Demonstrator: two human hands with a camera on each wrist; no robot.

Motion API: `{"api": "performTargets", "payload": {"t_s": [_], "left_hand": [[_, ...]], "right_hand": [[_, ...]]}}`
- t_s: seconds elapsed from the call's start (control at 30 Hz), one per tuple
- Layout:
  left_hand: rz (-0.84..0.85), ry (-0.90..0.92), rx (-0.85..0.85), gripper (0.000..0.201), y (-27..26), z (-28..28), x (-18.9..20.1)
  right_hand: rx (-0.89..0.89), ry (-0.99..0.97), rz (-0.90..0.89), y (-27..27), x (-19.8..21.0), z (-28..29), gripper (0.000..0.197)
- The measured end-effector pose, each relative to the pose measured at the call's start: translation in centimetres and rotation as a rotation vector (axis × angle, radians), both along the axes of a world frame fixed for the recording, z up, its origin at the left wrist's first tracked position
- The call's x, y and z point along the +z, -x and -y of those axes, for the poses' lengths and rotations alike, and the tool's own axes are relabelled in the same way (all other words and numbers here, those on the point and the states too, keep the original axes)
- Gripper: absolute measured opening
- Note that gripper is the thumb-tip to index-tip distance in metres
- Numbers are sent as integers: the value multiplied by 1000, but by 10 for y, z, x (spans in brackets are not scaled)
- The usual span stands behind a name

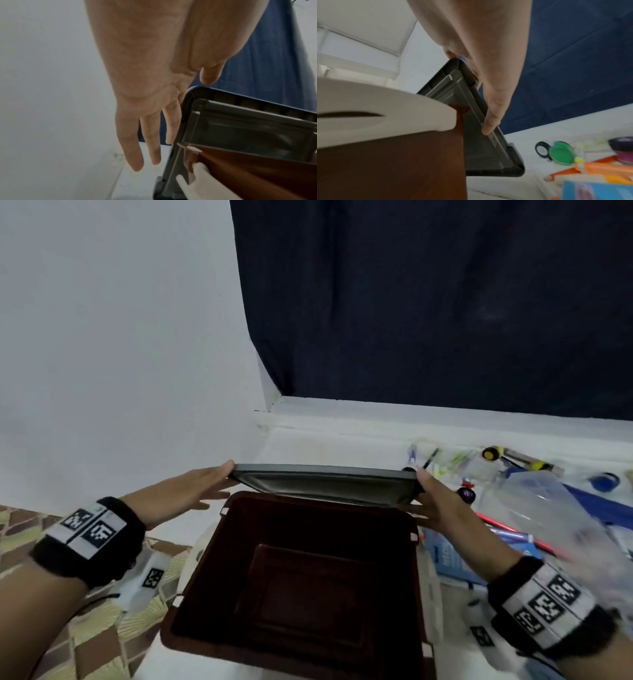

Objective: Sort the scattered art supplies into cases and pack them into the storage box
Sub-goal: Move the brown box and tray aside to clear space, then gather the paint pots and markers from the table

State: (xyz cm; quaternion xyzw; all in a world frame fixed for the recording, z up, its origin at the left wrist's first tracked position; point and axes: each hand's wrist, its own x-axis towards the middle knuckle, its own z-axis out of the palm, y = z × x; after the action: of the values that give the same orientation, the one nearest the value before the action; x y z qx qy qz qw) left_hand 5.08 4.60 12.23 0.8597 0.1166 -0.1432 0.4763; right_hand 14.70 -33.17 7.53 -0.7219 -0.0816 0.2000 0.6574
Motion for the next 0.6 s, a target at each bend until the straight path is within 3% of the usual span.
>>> {"api": "performTargets", "payload": {"t_s": [0.1, 0.23, 0.37, 0.43, 0.53, 0.6], "left_hand": [[-36, -15, -92, 73, 1, -10, -4], [-12, -15, -157, 70, 2, -16, -9], [25, -18, -238, 70, 5, -15, -10], [63, -43, -267, 83, 5, -17, -8], [140, -99, -281, 107, 5, -23, -2], [219, -129, -318, 89, 10, -21, 5]], "right_hand": [[-38, 24, -87, 15, 0, -1, 58], [-139, 58, -71, 32, -3, 2, 45], [-161, 101, -62, 46, 1, -1, 68], [-150, 131, -46, 50, 1, -1, 81], [-152, 197, 2, 57, 4, 1, 76], [-193, 208, 56, 64, 8, 1, 73]]}}
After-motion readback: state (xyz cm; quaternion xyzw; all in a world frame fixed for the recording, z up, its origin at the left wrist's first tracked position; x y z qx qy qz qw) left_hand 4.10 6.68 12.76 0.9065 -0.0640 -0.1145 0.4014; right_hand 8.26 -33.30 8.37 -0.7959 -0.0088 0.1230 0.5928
